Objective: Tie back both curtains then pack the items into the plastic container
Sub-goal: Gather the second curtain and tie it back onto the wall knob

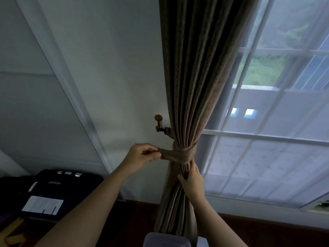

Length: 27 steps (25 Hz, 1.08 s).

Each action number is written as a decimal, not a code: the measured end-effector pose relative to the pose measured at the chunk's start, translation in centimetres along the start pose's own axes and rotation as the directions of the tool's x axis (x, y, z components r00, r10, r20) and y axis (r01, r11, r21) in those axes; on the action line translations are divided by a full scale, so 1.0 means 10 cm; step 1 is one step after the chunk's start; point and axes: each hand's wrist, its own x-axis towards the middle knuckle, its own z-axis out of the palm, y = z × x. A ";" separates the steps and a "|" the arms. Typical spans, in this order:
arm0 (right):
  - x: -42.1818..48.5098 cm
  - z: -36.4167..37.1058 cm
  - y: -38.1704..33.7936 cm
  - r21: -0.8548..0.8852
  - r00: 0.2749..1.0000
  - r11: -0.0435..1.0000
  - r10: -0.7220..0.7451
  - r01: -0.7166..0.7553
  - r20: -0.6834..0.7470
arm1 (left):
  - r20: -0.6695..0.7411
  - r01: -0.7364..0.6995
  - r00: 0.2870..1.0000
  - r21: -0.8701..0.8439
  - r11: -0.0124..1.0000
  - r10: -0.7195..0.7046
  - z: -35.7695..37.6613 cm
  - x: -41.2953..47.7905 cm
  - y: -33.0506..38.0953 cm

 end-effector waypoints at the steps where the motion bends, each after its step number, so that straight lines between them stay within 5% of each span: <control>1: 0.01 -0.01 0.02 -0.040 1.000 0.999 -0.008 0.008 0.000 | -0.013 -0.005 1.000 -0.035 0.999 0.004 0.00 0.02 -0.01; 6: 0.08 0.03 0.02 -0.151 0.999 0.988 -0.026 0.030 0.027 | -0.236 0.012 0.971 -0.128 0.992 -0.042 0.08 0.38 0.04; 10: 0.13 0.14 -0.06 -0.163 1.000 0.986 -0.028 0.029 0.005 | -0.583 0.061 0.794 -0.203 0.977 -0.171 0.31 0.62 0.12; 12: 0.16 0.16 -0.06 -0.169 0.999 0.985 -0.037 0.037 0.000 | -0.637 0.065 0.755 -0.164 0.984 -0.156 0.32 0.71 0.13; 15: 0.21 0.17 -0.05 -0.196 0.999 0.980 -0.040 0.040 0.003 | -0.621 0.064 0.776 -0.091 0.994 -0.107 0.28 0.80 0.13; 20: 0.21 0.19 -0.11 -0.224 1.000 0.974 -0.014 0.014 0.002 | -0.463 0.190 0.820 -0.333 0.923 -0.336 0.14 0.95 0.05; 24: 0.18 0.20 -0.25 -0.213 0.999 0.977 0.034 -0.030 0.015 | -0.323 0.262 0.885 -0.251 0.932 -0.335 0.01 1.05 0.00; 27: 0.18 0.22 -0.27 -0.177 0.999 0.983 0.045 -0.043 0.008 | -0.126 0.283 0.895 -0.582 0.763 -0.428 -0.02 1.03 0.03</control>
